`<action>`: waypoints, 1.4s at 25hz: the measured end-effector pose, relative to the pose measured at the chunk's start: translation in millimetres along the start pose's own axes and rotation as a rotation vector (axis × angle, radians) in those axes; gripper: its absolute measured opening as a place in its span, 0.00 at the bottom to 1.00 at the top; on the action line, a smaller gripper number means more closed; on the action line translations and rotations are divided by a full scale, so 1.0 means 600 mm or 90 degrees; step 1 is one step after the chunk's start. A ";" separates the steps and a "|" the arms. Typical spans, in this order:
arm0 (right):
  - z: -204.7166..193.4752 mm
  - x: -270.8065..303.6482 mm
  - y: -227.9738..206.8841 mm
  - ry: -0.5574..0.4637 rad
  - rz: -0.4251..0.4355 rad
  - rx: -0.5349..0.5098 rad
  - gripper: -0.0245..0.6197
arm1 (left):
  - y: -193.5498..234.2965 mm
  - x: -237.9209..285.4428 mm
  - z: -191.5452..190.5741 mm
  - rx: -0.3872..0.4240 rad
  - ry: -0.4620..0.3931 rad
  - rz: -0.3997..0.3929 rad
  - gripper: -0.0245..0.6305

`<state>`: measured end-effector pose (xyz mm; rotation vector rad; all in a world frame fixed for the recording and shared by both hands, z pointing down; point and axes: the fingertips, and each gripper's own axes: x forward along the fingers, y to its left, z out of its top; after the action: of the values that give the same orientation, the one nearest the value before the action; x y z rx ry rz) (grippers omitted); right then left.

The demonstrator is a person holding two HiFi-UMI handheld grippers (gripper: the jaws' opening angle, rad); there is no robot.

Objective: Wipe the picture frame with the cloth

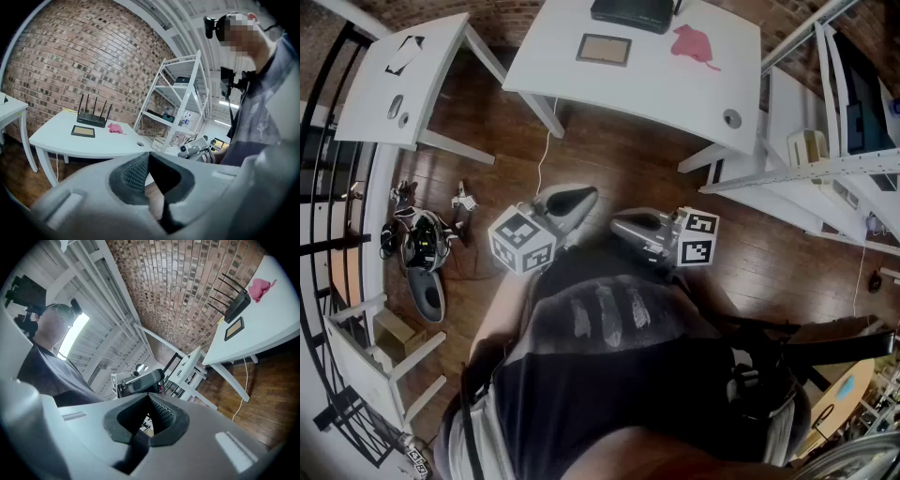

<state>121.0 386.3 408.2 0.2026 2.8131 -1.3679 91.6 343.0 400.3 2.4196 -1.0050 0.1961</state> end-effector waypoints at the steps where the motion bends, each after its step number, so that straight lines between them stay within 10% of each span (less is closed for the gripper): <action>1: 0.006 -0.008 -0.005 0.006 0.001 -0.007 0.04 | -0.003 0.013 0.000 0.004 0.006 -0.002 0.04; 19: 0.078 -0.067 -0.088 -0.008 -0.063 -0.038 0.04 | 0.060 0.127 0.000 0.073 0.078 -0.007 0.04; 35: 0.243 0.069 -0.252 0.034 -0.176 -0.065 0.04 | 0.335 0.152 0.122 0.065 0.046 -0.034 0.04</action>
<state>54.4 184.2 433.9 -0.1591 3.0373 -1.2720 12.5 128.9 446.4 2.5087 -0.9183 0.3206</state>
